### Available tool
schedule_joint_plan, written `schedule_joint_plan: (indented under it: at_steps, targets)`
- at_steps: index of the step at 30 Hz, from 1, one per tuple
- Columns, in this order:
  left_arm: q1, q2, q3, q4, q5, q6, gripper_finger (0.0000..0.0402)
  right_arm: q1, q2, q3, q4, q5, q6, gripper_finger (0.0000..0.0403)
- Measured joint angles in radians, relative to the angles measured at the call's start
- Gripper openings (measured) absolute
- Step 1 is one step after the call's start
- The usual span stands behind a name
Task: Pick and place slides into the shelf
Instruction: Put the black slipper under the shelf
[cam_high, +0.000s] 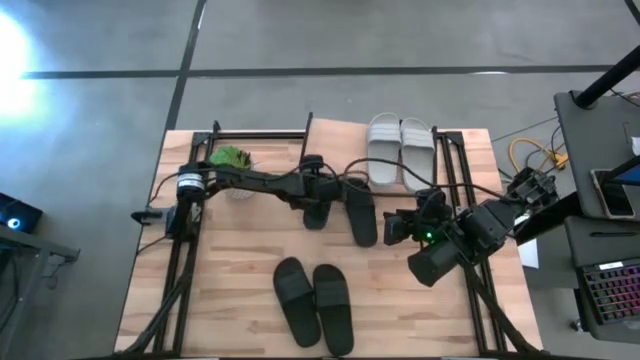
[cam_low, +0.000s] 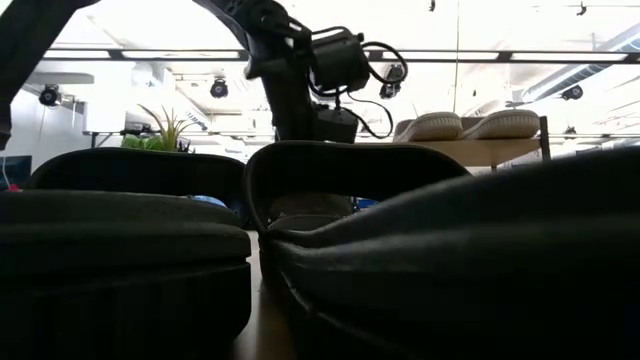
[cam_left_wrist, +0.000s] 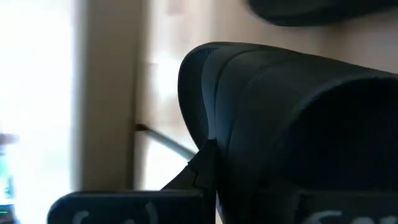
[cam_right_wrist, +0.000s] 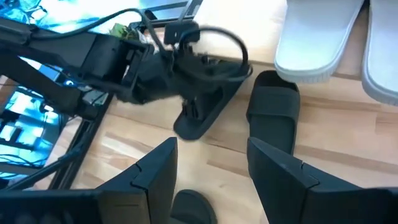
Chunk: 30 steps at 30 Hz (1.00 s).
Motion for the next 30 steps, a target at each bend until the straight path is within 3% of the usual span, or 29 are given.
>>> schedule_joint_plan:
  at_steps: [3,11,17,23,30]
  targets:
    - [0.025,0.002,-0.004,0.045,-0.013,0.053,0.0,-0.005,0.007,0.0,0.0,-0.015,0.003,0.0185]
    - [0.032,0.003,-0.006,0.054,0.086,0.016,0.001,-0.012,0.009,-0.001,-0.001,-0.016,-0.005,0.0185]
    - [0.024,0.006,-0.042,0.071,0.139,-0.031,0.0084,-0.011,0.009,-0.001,-0.002,-0.016,-0.013,0.0185]
    - [-0.003,-0.001,-0.04,0.037,0.121,-0.113,0.0175,-0.011,0.009,-0.002,-0.003,-0.018,-0.032,0.0185]
    - [-0.077,-0.046,-0.018,-0.006,0.149,-0.124,0.0218,-0.011,0.009,-0.002,-0.004,-0.039,-0.042,0.0185]
